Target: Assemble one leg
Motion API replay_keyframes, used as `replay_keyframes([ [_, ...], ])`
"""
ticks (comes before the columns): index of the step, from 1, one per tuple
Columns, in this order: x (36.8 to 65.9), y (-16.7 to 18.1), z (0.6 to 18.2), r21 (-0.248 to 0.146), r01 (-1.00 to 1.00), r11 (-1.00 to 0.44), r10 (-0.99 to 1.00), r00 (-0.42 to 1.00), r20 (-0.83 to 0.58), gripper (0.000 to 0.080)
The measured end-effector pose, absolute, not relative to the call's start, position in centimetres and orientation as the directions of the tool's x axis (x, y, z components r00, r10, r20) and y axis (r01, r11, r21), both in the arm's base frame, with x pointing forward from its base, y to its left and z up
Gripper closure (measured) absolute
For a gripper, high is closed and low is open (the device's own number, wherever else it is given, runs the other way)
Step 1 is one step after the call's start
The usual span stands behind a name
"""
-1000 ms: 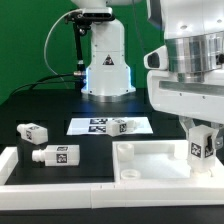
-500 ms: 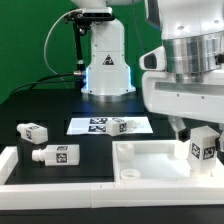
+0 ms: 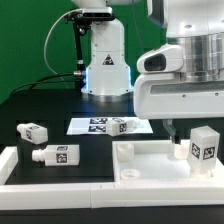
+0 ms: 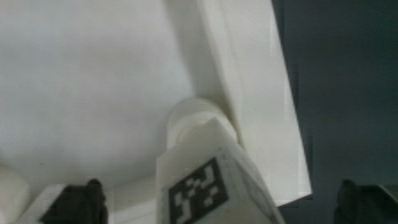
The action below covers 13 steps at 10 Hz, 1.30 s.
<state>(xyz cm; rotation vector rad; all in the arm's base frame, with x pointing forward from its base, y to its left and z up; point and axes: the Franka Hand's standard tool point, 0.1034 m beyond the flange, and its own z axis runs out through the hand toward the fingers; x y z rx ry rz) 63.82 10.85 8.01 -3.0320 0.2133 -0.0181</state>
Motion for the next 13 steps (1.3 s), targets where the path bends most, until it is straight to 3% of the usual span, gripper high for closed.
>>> replay_keyframes([
  [1, 64.82, 10.17, 8.59, -0.094, 0.045, -0.995, 0.043, 0.999, 0.021, 0.0151],
  [3, 65.22, 10.29, 8.75, -0.084, 0.068, -0.994, 0.066, 0.998, 0.026, 0.0151],
  [6, 65.20, 10.31, 8.72, -0.087, -0.024, -0.996, -0.025, 1.000, 0.017, 0.0514],
  [10, 65.36, 10.42, 8.51, -0.094, -0.329, -0.940, -0.332, 0.943, 0.021, 0.0514],
  [13, 64.97, 9.89, 8.41, -0.101, -0.763, -0.639, -0.765, 0.643, -0.020, 0.0514],
])
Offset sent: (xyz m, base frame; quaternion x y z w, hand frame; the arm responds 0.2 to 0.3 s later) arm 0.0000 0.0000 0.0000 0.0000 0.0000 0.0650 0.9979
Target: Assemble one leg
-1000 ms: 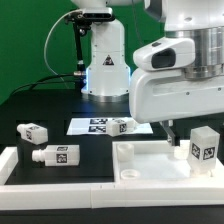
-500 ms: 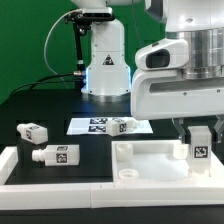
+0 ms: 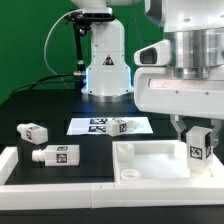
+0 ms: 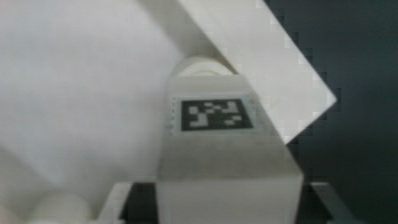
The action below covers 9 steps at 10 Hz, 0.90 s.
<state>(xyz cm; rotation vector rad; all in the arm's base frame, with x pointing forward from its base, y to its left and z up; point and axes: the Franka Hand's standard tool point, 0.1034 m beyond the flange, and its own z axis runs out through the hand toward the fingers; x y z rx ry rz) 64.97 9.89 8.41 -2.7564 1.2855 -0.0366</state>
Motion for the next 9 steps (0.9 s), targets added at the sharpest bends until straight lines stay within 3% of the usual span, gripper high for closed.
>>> replay_keyframes([
  [2, 64.79, 9.86, 8.38, -0.088, -0.924, -0.371, -0.925, 0.377, -0.057, 0.0512],
  [4, 64.54, 10.18, 8.42, -0.072, -0.959, -0.274, -0.959, 0.278, -0.058, 0.0512],
  [6, 64.58, 10.09, 8.38, -0.075, -0.947, -0.312, -0.947, 0.316, -0.053, 0.0511],
  [7, 64.54, 10.02, 8.45, -0.068, -0.914, -0.400, -0.914, 0.403, -0.041, 0.0330],
  [8, 64.59, 10.05, 8.83, -0.051, -0.787, -0.615, -0.787, 0.616, -0.026, 0.0212],
  [9, 64.62, 10.27, 8.83, -0.060, -0.657, -0.751, -0.658, 0.753, -0.020, 0.0212],
])
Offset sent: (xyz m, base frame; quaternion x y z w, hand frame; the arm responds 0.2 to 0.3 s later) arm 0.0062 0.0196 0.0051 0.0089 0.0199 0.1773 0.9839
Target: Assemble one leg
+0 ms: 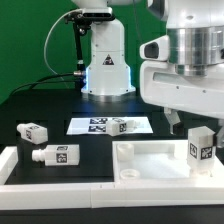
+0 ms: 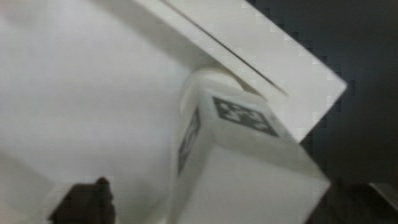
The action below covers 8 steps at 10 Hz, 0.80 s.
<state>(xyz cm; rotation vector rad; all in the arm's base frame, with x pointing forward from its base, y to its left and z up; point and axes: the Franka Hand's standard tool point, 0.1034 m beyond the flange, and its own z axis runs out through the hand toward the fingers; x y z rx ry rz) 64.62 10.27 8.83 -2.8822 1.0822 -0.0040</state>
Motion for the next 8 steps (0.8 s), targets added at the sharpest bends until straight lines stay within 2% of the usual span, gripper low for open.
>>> replay_keyframes([
  [1, 64.6, 10.7, 8.8, -0.073, -0.626, -0.777, -0.627, 0.779, -0.005, 0.0163],
  [2, 64.1, 11.5, 9.1, -0.100, -0.654, -0.750, -0.659, 0.752, 0.028, 0.0154],
  [5, 63.9, 11.4, 8.9, -0.081, -0.422, -0.903, -0.427, 0.903, 0.050, 0.0151],
  [6, 63.8, 11.8, 8.8, -0.056, -0.222, -0.973, -0.225, 0.972, 0.068, 0.0151],
  [8, 64.1, 11.1, 8.6, -0.033, 0.074, -0.997, 0.072, 0.994, 0.080, 0.0151],
])
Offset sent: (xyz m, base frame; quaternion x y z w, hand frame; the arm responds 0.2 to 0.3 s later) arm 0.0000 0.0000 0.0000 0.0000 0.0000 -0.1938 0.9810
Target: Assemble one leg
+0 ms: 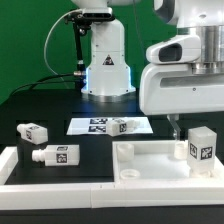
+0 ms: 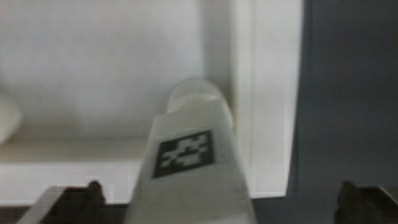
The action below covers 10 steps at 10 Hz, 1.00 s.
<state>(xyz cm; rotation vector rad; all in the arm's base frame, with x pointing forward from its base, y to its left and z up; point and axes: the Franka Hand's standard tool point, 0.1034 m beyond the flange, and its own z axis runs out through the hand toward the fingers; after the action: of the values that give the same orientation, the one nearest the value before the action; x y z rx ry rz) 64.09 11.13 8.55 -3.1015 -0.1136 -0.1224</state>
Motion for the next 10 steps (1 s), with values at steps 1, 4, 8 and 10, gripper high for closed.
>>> replay_keyframes([
  [1, 64.09, 11.18, 8.55, -0.036, 0.044, -0.998, 0.042, 0.996, 0.080, 0.0151],
  [4, 64.10, 11.10, 8.53, -0.037, 0.028, -0.999, 0.025, 0.997, 0.079, 0.0515],
  [8, 63.82, 11.11, 8.45, -0.079, -0.392, -0.917, -0.399, 0.909, 0.121, 0.0514],
  [10, 63.82, 11.04, 8.47, -0.102, -0.626, -0.773, -0.634, 0.766, 0.104, 0.0514],
])
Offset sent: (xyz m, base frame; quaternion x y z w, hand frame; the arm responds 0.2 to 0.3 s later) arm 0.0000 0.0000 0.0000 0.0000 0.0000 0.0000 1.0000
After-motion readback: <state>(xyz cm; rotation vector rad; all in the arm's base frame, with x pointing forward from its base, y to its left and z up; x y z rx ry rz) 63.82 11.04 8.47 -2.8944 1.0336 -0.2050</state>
